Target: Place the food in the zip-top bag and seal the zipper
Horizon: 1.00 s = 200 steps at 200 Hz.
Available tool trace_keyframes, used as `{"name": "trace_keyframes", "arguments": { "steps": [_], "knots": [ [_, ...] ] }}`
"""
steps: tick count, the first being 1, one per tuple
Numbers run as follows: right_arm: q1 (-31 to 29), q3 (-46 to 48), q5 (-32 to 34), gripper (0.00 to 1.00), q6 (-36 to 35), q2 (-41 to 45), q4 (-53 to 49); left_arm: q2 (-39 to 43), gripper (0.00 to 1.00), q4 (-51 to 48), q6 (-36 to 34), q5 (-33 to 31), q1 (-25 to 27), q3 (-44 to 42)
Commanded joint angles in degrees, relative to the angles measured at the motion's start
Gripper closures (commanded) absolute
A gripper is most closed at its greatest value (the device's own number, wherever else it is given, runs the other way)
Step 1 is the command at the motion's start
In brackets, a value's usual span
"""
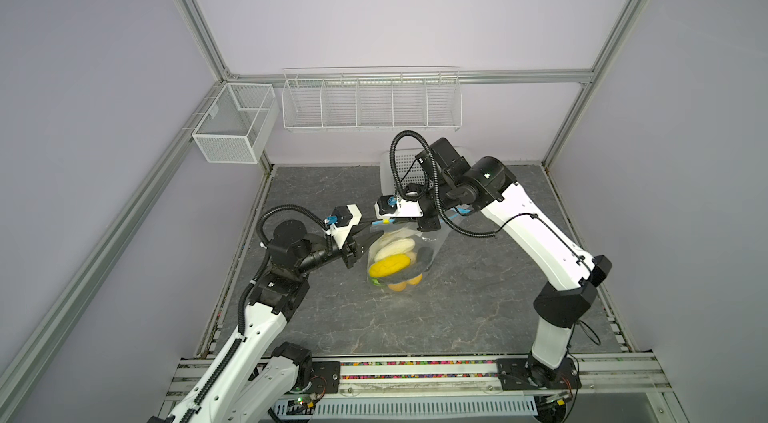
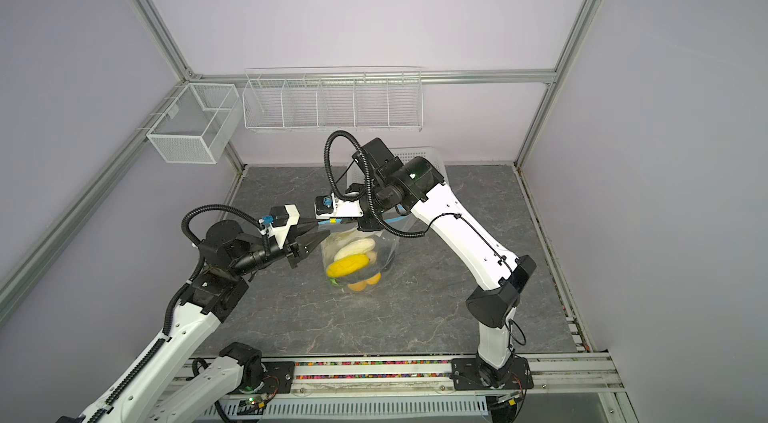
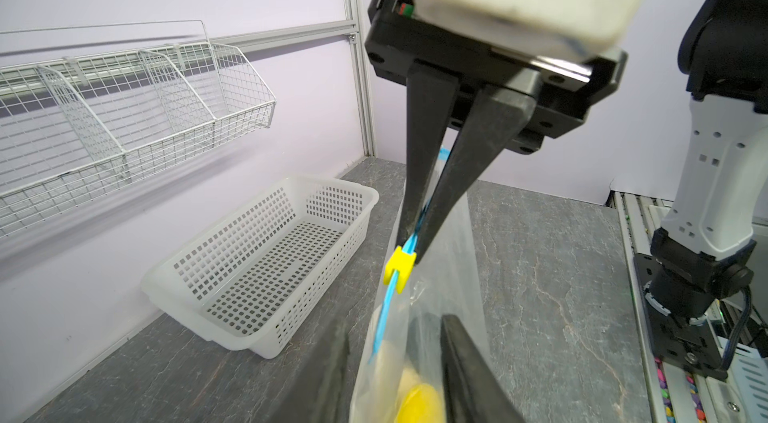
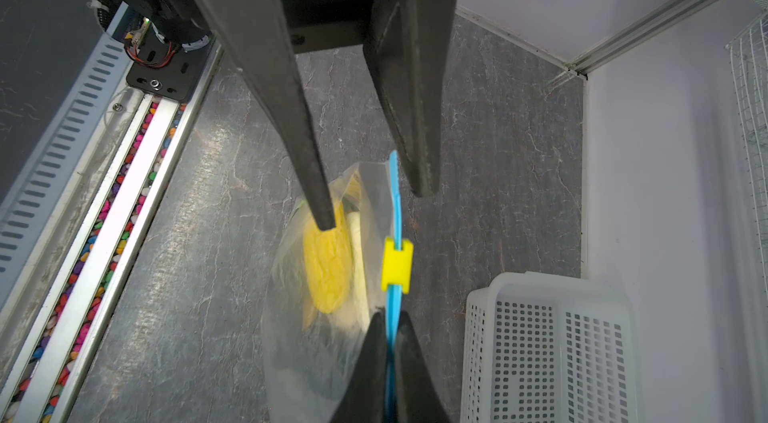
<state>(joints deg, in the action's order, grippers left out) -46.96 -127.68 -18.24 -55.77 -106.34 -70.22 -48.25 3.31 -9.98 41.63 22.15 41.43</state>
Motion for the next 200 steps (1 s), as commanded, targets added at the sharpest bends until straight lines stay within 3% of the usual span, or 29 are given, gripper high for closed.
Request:
{"name": "trace_keyframes", "arguments": {
  "steps": [1,54,109,155,200],
  "knots": [
    [0.4,1.8,-2.2,0.92,-1.0,0.9,1.1,-1.4,0.69,1.8,-0.5,1.7,0.3,2.6],
    [0.9,3.4,-2.6,0.92,-1.2,1.7,2.2,-1.1,1.0,1.5,-0.1,2.8,0.3,3.0],
    [1.0,3.5,-2.9,0.91,-1.0,1.8,2.2,0.4,1.0,0.1,-0.6,1.9,0.3,2.5],
    [1.1,3.7,-7.4,0.69,-1.0,2.5,2.7,1.8,1.0,1.6,0.8,1.2,0.3,1.3],
    [1.1,4.4,-11.2,0.65,0.3,2.5,5.4,2.0,1.0,1.7,1.0,1.4,0.3,1.3]
  ]
}}
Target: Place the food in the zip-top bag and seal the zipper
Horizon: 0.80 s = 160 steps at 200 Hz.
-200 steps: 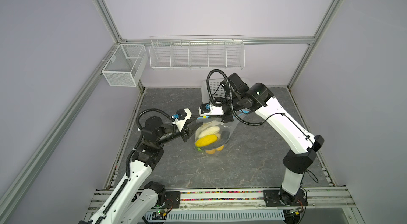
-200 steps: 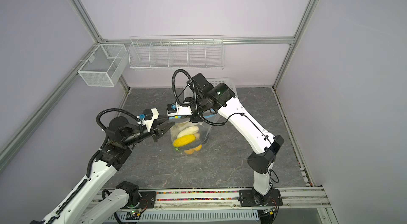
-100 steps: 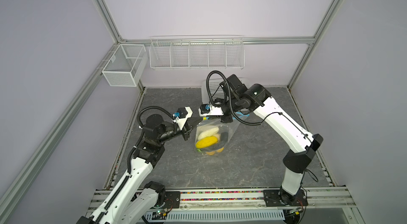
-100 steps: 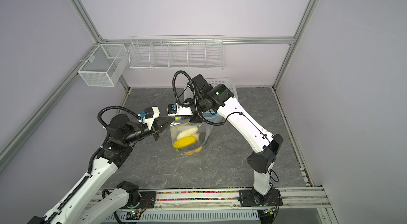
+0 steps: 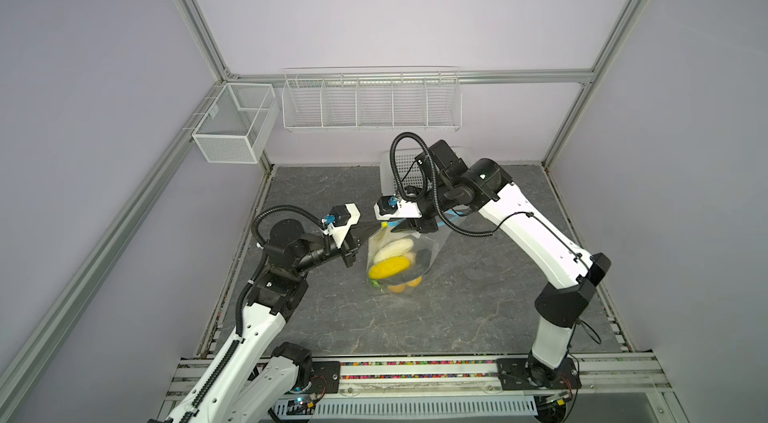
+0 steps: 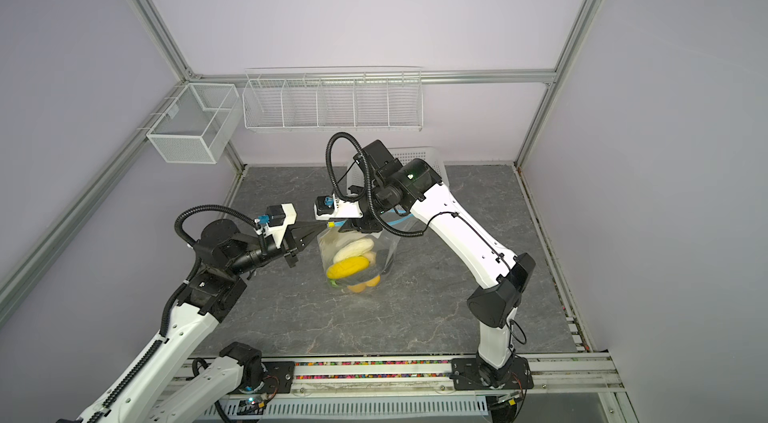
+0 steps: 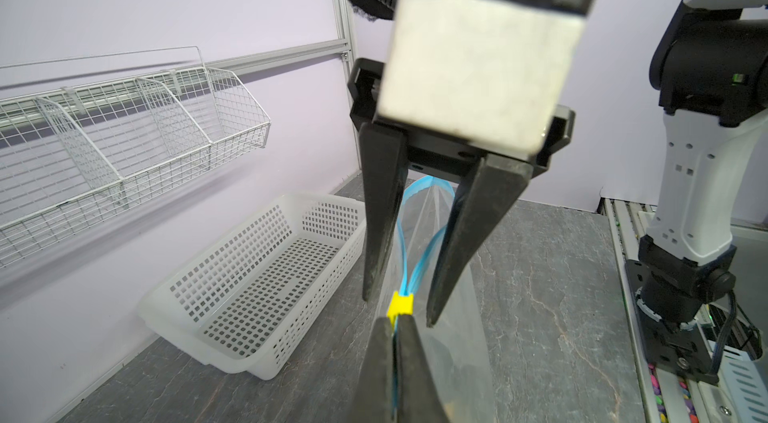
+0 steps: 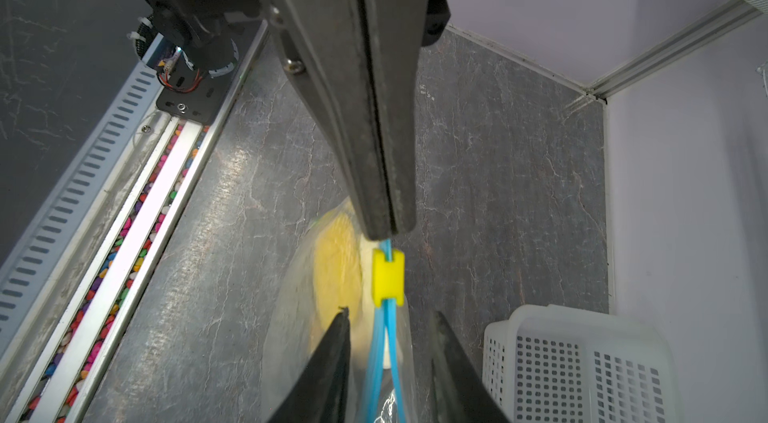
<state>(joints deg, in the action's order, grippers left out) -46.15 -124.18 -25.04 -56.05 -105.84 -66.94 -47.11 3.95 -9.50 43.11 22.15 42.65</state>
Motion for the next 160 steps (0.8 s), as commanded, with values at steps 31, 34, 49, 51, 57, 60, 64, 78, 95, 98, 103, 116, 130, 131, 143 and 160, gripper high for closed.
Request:
{"name": "trace_keyframes", "arguments": {
  "steps": [31,34,49,51,57,60,64,78,95,98,103,116,130,131,143,160],
  "knots": [
    [0.0,0.6,-6.7,0.66,1.1,1.8,3.7,1.5,1.0,0.3,-0.1,-0.8,0.3,0.0],
    [-0.1,0.5,-6.7,0.66,1.1,1.7,3.7,1.6,1.0,0.3,0.0,-0.9,0.3,0.0],
    [-0.5,0.1,-6.9,0.66,1.1,1.4,3.8,1.8,1.0,0.3,-0.1,-1.0,0.3,-0.2],
    [-0.5,0.1,-6.9,0.66,1.1,1.3,3.9,1.8,1.0,0.3,-0.1,-1.0,0.3,-0.2],
    [-0.5,-0.1,-6.9,0.66,1.1,1.1,3.9,1.9,1.0,0.3,-0.1,-1.1,0.3,-0.2],
    [-0.6,-0.2,-6.9,0.66,1.1,1.0,3.8,1.9,1.0,0.2,0.0,-1.1,0.4,-0.3],
    [-0.7,-0.4,-7.0,0.67,1.1,0.8,3.7,1.9,1.0,0.2,0.0,-1.1,0.3,-0.2],
    [-0.9,-1.3,-7.1,0.7,1.1,0.2,3.2,1.9,1.0,0.2,-0.1,-1.0,0.3,-0.2],
    [-1.1,-2.1,-7.1,0.74,1.1,-0.4,2.7,2.1,1.0,0.0,-0.2,-1.0,0.4,-0.2],
    [-1.1,-2.2,-7.1,0.74,1.0,-0.4,2.6,2.1,1.0,0.0,-0.3,-1.0,0.4,-0.2],
    [-1.1,-2.3,-7.1,0.74,1.0,-0.5,2.5,2.1,1.0,-0.1,-0.4,-1.0,0.3,-0.2],
    [-1.3,-2.4,-7.1,0.75,1.0,-0.6,2.5,2.2,1.0,-0.3,-0.4,-1.0,0.3,-0.2],
    [-1.5,-2.6,-7.1,0.76,1.0,-0.6,2.6,2.2,1.0,-0.2,-0.4,-1.1,0.3,-0.3],
    [-1.5,-2.6,-7.1,0.76,0.9,-0.6,2.6,2.2,1.0,-0.2,-0.5,-1.1,0.3,-0.3],
    [-1.7,-2.6,-7.0,0.77,1.0,-0.7,2.6,2.2,1.0,-0.3,-0.5,-1.2,0.3,-0.3],
    [-1.9,-2.8,-6.7,0.77,0.9,-0.9,2.6,2.2,1.0,-0.3,-0.5,-1.3,0.3,-0.3]
  ]
}}
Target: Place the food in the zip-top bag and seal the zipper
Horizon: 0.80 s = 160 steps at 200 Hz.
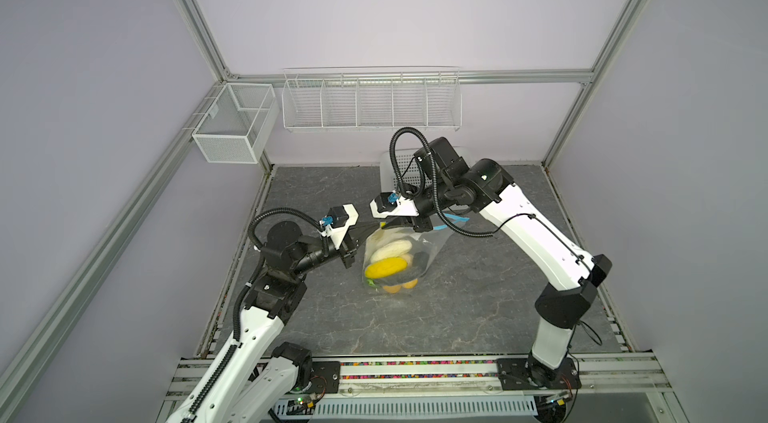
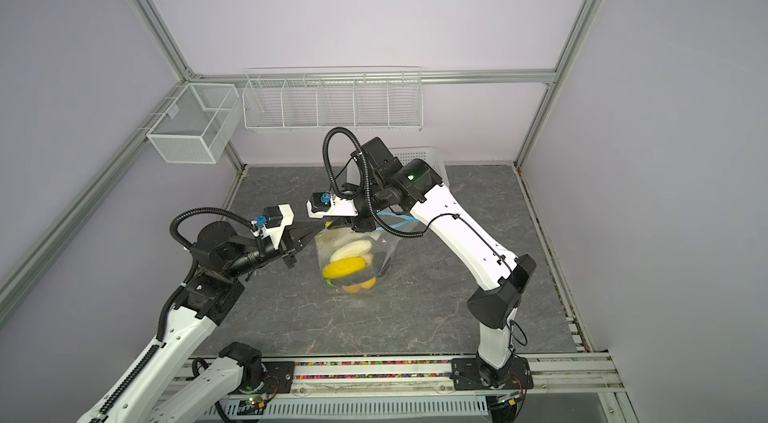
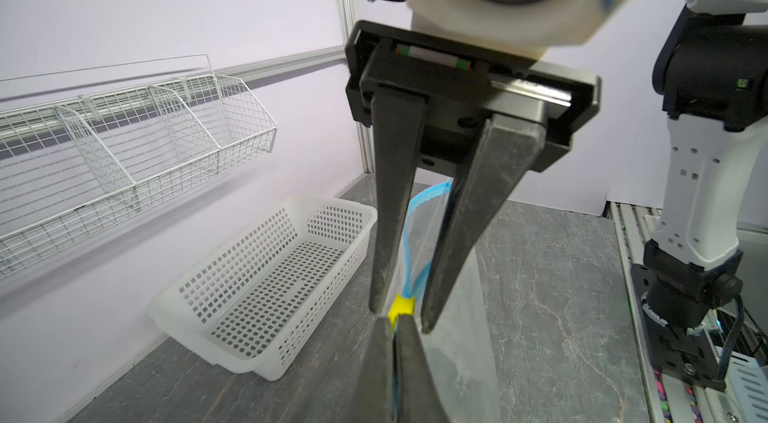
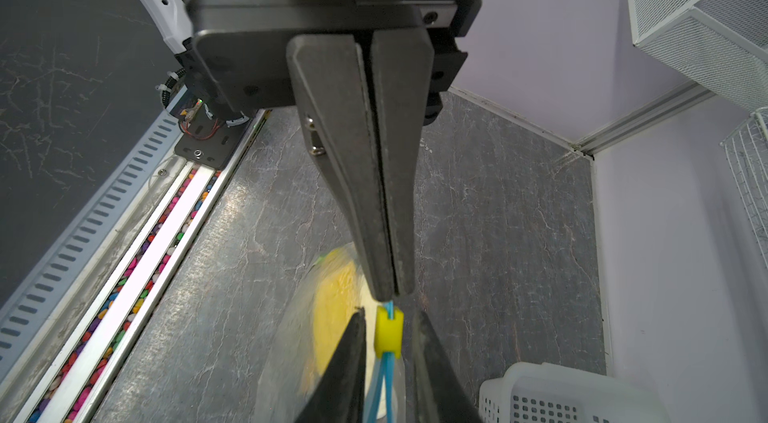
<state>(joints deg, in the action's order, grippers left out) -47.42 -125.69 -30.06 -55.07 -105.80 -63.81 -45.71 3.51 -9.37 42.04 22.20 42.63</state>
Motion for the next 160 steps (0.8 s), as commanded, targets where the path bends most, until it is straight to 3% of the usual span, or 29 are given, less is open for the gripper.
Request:
{"name": "trace_keyframes", "arguments": {
  "steps": [1,50,160],
  "knots": [
    [-0.6,-1.3,-1.7,0.77,-0.1,-1.0,-0.6,0.9,1.0,0.2,-0.6,-0.2,0.3,-0.3],
    [-0.7,-1.6,-1.4,0.74,-0.1,-1.6,-0.5,0.9,1.0,0.3,-0.6,0.0,0.3,-0.2],
    [-0.9,-3.6,-0.5,0.81,-0.4,-2.6,-2.1,2.2,1.0,-0.9,-1.0,-1.3,0.3,-0.6]
  ]
}}
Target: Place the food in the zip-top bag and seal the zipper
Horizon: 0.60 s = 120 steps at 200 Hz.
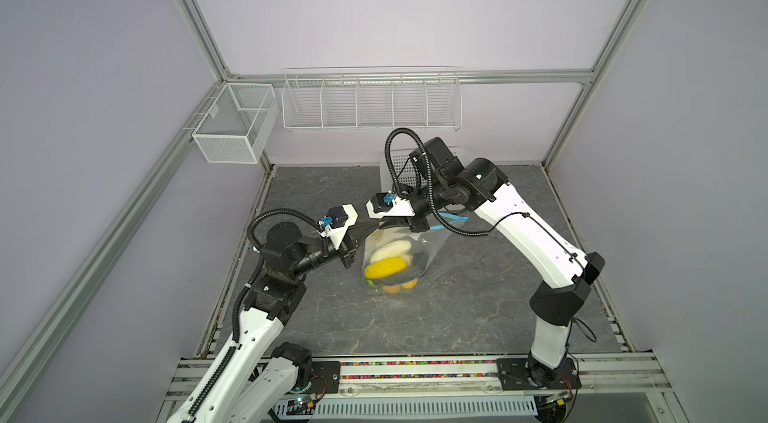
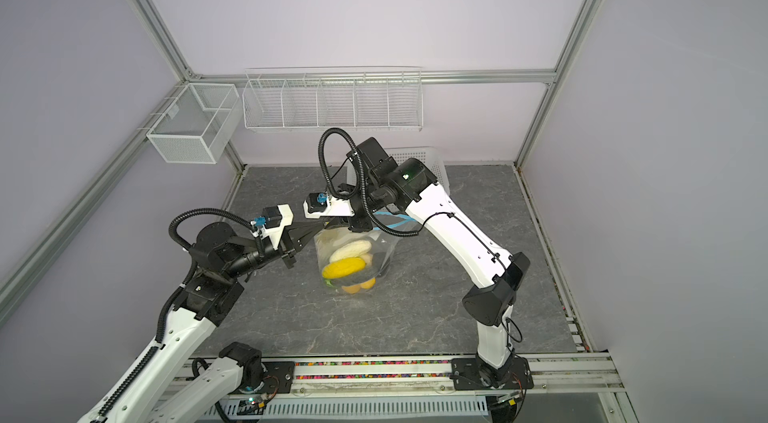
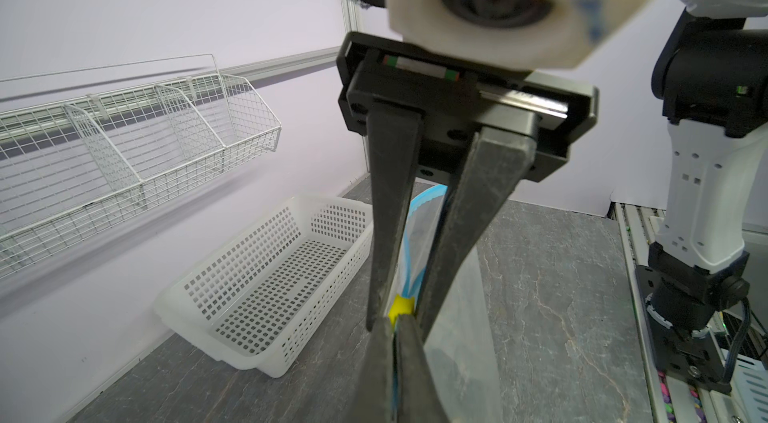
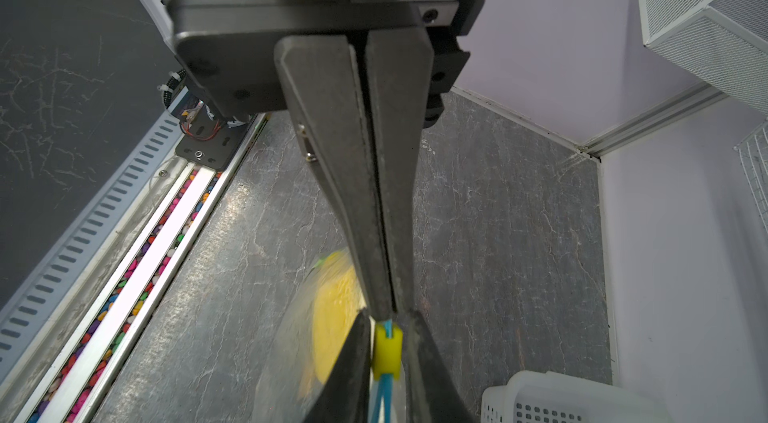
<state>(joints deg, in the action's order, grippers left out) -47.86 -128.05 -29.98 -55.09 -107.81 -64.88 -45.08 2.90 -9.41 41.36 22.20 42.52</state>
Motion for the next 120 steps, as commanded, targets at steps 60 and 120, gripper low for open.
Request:
{"name": "trace_keyframes", "arguments": {
  "steps": [60,120],
  "knots": [
    [-0.4,-1.8,0.3,0.86,-0.4,-0.8,-1.8,3.8,1.0,-3.1,-2.6,-3.1,0.3,-0.9],
    [-0.4,-3.3,-0.2,0.89,-0.4,-2.3,-3.0,3.9,1.0,-3.2,-2.4,-3.6,0.3,-0.7]
  ]
}}
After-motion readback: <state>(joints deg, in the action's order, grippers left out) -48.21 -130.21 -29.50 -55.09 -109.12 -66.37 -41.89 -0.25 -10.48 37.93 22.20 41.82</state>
